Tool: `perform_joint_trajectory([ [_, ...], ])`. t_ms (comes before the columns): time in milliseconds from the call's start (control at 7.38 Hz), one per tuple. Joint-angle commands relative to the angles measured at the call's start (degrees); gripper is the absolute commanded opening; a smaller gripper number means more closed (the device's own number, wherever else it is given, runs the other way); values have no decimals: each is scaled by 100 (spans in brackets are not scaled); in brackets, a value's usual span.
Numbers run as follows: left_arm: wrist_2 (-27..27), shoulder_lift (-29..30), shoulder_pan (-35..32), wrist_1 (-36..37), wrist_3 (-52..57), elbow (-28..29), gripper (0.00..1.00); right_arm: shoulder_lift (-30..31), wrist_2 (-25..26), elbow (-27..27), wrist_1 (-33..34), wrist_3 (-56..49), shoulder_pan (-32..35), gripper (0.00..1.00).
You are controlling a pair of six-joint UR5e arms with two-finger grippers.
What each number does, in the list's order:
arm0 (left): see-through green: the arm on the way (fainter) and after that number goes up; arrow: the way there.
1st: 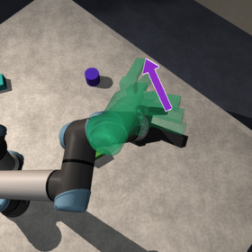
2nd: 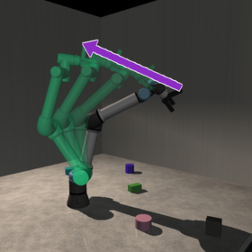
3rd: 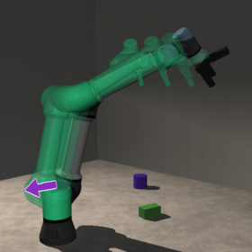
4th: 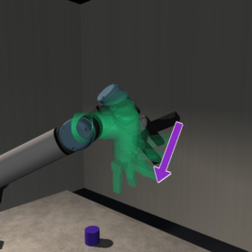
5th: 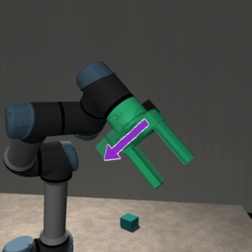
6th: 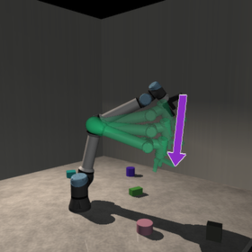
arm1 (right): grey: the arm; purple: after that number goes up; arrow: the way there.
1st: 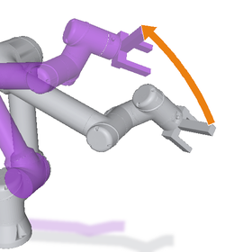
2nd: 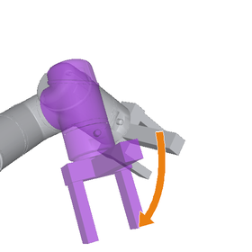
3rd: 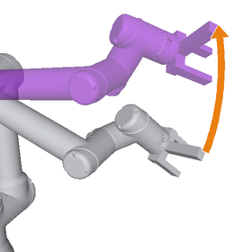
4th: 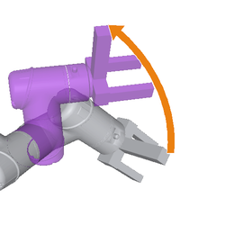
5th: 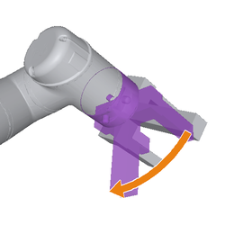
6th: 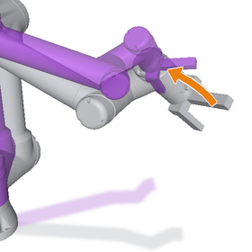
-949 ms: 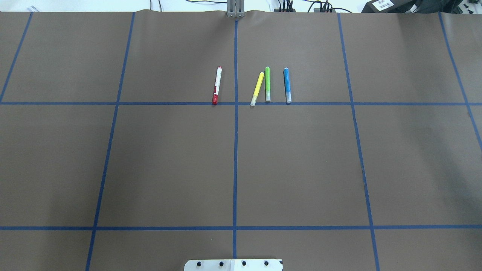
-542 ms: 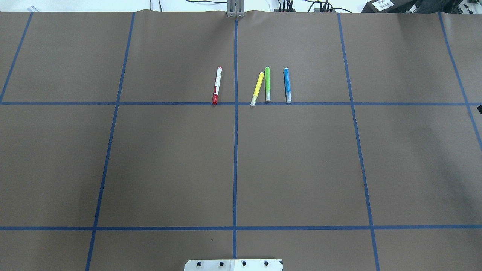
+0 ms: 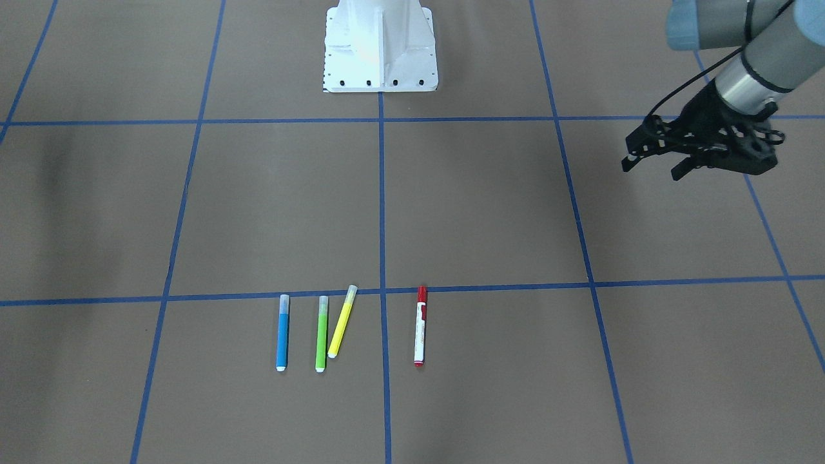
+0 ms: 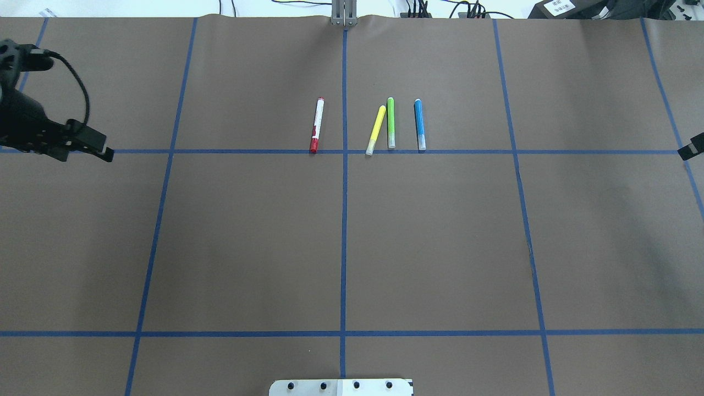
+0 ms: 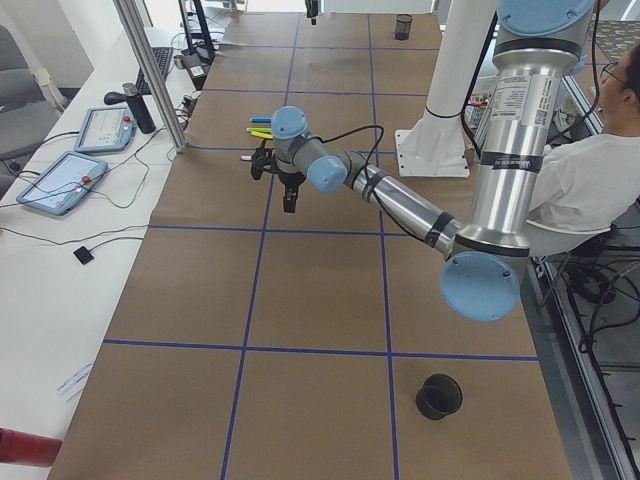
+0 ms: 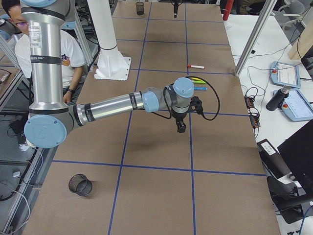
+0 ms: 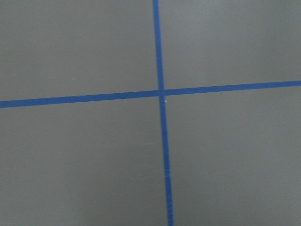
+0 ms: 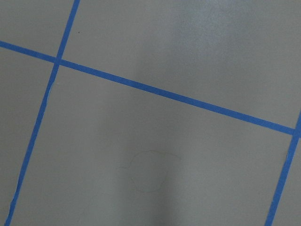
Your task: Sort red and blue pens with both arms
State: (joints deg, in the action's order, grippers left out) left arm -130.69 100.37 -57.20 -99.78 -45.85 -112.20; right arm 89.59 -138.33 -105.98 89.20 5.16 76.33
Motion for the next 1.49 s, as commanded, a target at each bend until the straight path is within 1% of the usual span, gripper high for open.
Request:
perform_joint_trajectory([
  [0,631,1050,891,72,-731,407,99,-352,-1,16,-8,683,-405,100],
  [136,632,1647,921,221,-810,975,99,-589,16,16,-8,1123,-617,100],
  [271,650,2088,1078,248,-802,1512,99,-722,17,16,-8,1336,-715,100],
  [407,850,2493,1254,205,-794,2135,99,-784,51,42,1,1355,-933,100],
  [678,869,3651,1343,169,-846,3655,99,-960,113,148,1,1364,-1067,100],
  [813,870,3909,1343,39,-890,4053,99,-996,113,192,1,1364,-1076,100],
  [949,904,4112,1361,-250,-977,4510,99,-1005,113,192,1,1356,-1076,100],
  [1084,1105,4392,1404,-714,-987,5063,98,-1022,113,201,1,1364,-1128,100],
  [1220,1176,4482,1431,-753,-987,5181,92,-1101,122,262,1,1364,-1172,100],
  [1355,1221,4474,1518,-762,-996,5208,82,-1110,122,289,1,1364,-1181,100],
])
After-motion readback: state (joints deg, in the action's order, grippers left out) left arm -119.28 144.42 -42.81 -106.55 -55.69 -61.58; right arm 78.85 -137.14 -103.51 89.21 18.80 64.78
